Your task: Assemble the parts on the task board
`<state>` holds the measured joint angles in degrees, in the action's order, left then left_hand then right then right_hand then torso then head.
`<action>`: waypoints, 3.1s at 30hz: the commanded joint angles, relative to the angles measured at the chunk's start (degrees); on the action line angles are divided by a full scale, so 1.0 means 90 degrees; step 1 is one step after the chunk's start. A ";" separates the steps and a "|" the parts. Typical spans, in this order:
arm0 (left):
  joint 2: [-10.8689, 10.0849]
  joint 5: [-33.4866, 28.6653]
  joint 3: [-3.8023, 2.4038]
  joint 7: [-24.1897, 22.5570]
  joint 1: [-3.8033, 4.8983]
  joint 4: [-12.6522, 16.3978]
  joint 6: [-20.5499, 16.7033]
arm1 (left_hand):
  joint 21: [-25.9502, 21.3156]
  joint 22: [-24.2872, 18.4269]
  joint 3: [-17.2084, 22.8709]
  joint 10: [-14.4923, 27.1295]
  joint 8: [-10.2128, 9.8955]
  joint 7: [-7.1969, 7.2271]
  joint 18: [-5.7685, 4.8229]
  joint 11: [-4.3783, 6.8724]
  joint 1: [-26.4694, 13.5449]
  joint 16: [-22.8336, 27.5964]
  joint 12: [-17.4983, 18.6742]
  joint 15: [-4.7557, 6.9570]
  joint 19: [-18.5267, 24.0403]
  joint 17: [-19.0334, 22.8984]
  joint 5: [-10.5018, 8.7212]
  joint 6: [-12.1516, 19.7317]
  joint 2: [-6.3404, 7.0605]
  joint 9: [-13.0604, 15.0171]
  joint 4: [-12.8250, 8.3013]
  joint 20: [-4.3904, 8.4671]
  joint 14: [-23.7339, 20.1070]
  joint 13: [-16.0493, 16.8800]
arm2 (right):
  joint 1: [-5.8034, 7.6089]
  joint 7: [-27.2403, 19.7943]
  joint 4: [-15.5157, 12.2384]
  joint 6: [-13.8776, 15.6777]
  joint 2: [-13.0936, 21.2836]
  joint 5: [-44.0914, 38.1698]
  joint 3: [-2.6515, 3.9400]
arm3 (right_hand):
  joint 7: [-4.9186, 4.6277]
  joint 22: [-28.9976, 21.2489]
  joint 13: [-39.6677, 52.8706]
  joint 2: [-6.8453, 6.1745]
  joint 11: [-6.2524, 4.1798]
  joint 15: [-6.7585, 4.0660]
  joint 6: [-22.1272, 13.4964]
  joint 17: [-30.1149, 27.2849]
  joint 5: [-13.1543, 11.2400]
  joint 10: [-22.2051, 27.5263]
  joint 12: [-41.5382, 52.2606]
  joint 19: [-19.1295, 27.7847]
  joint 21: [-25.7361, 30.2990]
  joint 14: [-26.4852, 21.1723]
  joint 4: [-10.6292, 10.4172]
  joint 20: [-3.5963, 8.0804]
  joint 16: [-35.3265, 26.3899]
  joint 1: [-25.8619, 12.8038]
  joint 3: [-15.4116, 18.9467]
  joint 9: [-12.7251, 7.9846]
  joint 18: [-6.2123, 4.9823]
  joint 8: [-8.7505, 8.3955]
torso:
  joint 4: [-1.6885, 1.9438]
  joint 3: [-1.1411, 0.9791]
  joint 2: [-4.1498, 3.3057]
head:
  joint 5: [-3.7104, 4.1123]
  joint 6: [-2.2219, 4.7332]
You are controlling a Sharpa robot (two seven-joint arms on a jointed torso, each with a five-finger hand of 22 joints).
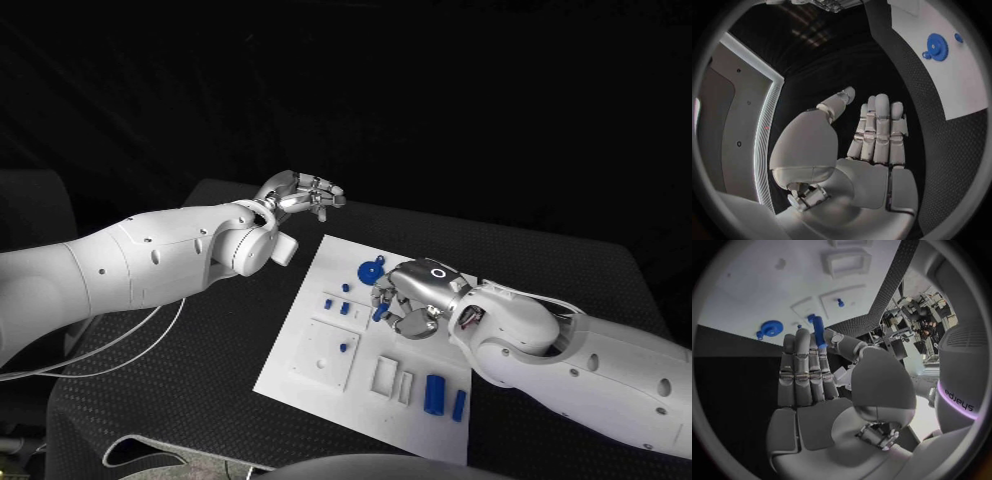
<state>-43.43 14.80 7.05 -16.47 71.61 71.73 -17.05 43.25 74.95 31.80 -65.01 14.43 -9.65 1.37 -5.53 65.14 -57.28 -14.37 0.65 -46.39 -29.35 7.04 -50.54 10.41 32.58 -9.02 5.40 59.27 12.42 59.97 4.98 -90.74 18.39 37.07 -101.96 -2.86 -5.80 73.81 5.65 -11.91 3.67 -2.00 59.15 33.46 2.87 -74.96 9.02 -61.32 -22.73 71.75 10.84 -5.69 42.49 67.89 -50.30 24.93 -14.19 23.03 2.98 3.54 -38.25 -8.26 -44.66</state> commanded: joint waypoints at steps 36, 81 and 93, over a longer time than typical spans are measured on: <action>0.0241 -0.0054 -0.0007 -0.0070 0.0011 -0.0110 0.0098 | -0.0046 0.0089 0.0013 0.0061 0.0034 0.0004 0.0127 -0.0006 -0.0045 -0.0024 -0.0055 -0.0003 -0.0030 -0.0010 0.0018 0.0052 -0.0030 -0.0010 0.0033 0.0095 0.0032 0.0010 | -0.0526 0.0030 0.0972 -0.0095 -0.1763 -0.0499 -0.0488 | -0.0006 0.0026 0.0008 0.0043 -0.0001 -0.0049 0.0053 -0.0007 -0.0009 -0.0062 -0.0001 -0.0086 -0.0041 0.0028 0.0045 0.0034 0.0040 -0.0027 -0.0058 0.0025 -0.0090 0.0011 | 0.0012 -0.0003 -0.0004 | -0.0264 -0.0139; 0.0233 -0.0054 -0.0007 -0.0043 0.0012 -0.0082 0.0118 | -0.0053 0.0094 0.0008 0.0072 0.0041 0.0003 0.0126 -0.0007 -0.0049 -0.0022 -0.0067 -0.0004 -0.0029 -0.0014 0.0018 0.0058 -0.0030 -0.0010 0.0038 0.0093 0.0029 0.0014 | -0.0554 0.0071 0.1236 -0.0438 -0.1924 -0.0651 -0.0674 | -0.0009 0.0038 0.0012 0.0079 0.0000 -0.0048 0.0046 -0.0016 -0.0007 -0.0058 -0.0014 -0.0084 -0.0036 0.0036 0.0108 0.0037 0.0041 -0.0060 -0.0051 0.0035 -0.0090 0.0003 | 0.0018 0.0001 -0.0004 | -0.0253 -0.0179; 0.0238 -0.0054 -0.0007 -0.0033 0.0016 -0.0075 0.0131 | -0.0055 0.0096 0.0007 0.0075 0.0043 0.0003 0.0126 -0.0008 -0.0049 -0.0021 -0.0070 -0.0005 -0.0028 -0.0015 0.0016 0.0061 -0.0027 -0.0011 0.0038 0.0092 0.0027 0.0015 | -0.0554 0.0082 0.1279 -0.0456 -0.2004 -0.0649 -0.0688 | -0.0012 0.0044 0.0013 0.0094 0.0003 -0.0044 0.0040 -0.0020 -0.0005 -0.0053 -0.0022 -0.0076 -0.0032 0.0034 0.0134 0.0033 0.0039 -0.0084 -0.0043 0.0038 -0.0090 -0.0003 | 0.0005 0.0004 -0.0002 | -0.0246 -0.0185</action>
<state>-41.43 14.60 7.03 -16.37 71.63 70.87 -16.73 43.03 74.94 31.80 -64.81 14.43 -9.59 1.81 -5.72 65.14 -57.28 -14.59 0.65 -46.28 -29.40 7.04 -50.27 10.41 32.58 -9.02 5.29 59.27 12.48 55.31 5.70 -79.41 16.24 19.20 -107.04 -8.74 -5.91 74.12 5.71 -11.45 3.69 -2.11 59.21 33.35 2.65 -75.34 8.79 -61.70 -22.72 72.10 11.72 -5.32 42.49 67.28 -50.68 25.18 -14.11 22.72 3.07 3.57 -38.27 -10.54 -46.36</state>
